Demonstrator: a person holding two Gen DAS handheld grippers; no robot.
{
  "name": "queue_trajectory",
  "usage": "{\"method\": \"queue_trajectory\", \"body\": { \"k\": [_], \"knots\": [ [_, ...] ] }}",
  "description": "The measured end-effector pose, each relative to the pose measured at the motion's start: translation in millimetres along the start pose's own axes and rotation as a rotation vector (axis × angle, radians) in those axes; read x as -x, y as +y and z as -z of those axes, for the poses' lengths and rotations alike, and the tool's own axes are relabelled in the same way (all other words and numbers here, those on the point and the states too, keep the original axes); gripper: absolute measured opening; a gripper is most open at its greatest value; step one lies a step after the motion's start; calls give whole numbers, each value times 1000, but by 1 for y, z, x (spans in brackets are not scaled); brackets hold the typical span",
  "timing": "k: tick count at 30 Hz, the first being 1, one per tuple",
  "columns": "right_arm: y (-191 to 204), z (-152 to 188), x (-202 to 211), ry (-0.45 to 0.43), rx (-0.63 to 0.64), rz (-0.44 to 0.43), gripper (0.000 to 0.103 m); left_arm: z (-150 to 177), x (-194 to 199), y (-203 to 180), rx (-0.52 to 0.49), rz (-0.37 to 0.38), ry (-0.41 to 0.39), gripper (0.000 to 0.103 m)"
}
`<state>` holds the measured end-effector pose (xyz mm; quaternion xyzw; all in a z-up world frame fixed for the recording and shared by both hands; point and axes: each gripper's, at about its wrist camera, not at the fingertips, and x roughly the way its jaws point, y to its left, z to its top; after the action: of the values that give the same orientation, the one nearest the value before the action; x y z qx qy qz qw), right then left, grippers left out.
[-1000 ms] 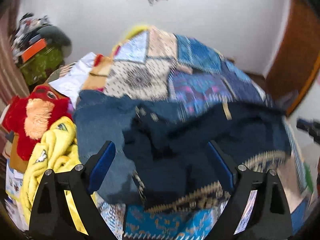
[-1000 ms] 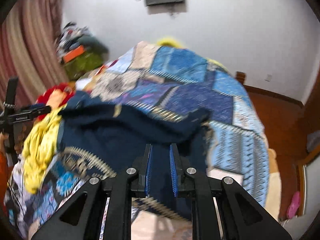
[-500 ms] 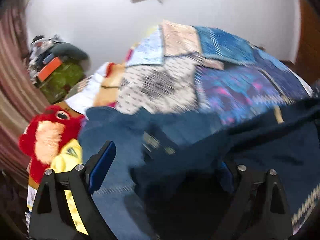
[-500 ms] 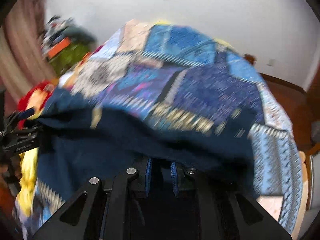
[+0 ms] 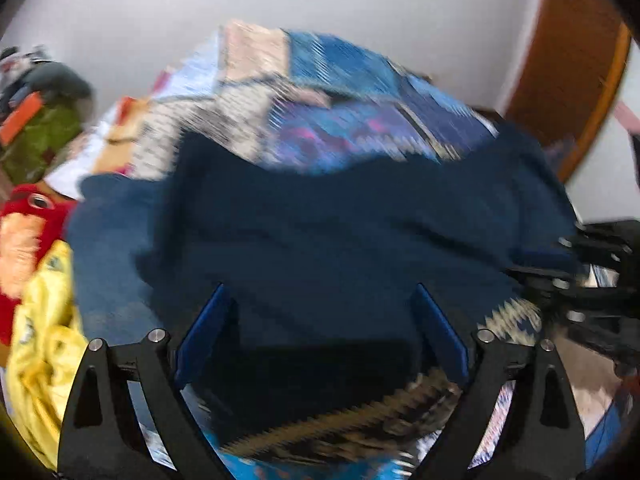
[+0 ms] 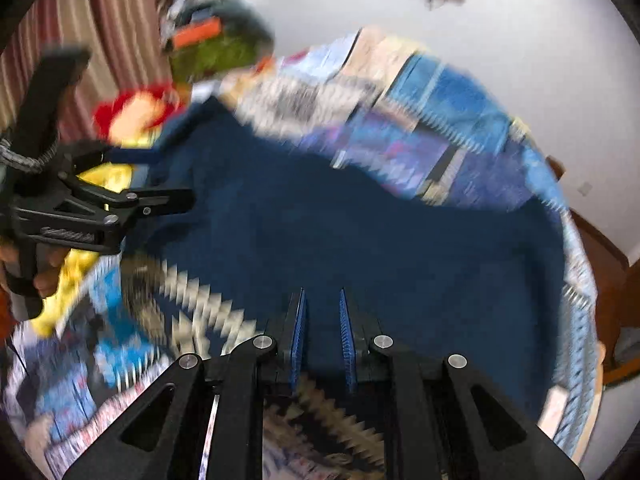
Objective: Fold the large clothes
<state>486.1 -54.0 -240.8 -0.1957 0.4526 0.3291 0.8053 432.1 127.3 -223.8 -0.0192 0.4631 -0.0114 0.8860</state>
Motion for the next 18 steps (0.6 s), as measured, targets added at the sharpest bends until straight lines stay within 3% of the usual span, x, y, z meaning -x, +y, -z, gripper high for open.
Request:
{"method": "queue_trajectory", "body": {
  "k": [3,5,9,13,15,16,17,18],
  "knots": [
    [3,12,-12,-4,-2,32,13,21,-24,-20,-47,-83,29,98],
    [3,14,-13,0,-8,42,14,30,-29,-22,-32,-115,-13,103],
    [5,17,-11,-1,13,102,14,32,-28,-11,24,-71,-9,103],
    [-3,24,-4,-4,16,193,14,38,-20,-11,-4,-97,-28,103],
    [-11,30,4,-12,0,208,19,42,-14,-6,17,-96,-24,103],
    [-16,34,9,-16,-12,238,42,43,-14,-2,31,-89,-17,103],
    [-21,37,13,-19,-20,306,90,45,-12,1,47,-81,-12,103],
    [-27,42,18,-22,-27,387,102,48,-9,4,58,-78,-13,103]
  ]
}}
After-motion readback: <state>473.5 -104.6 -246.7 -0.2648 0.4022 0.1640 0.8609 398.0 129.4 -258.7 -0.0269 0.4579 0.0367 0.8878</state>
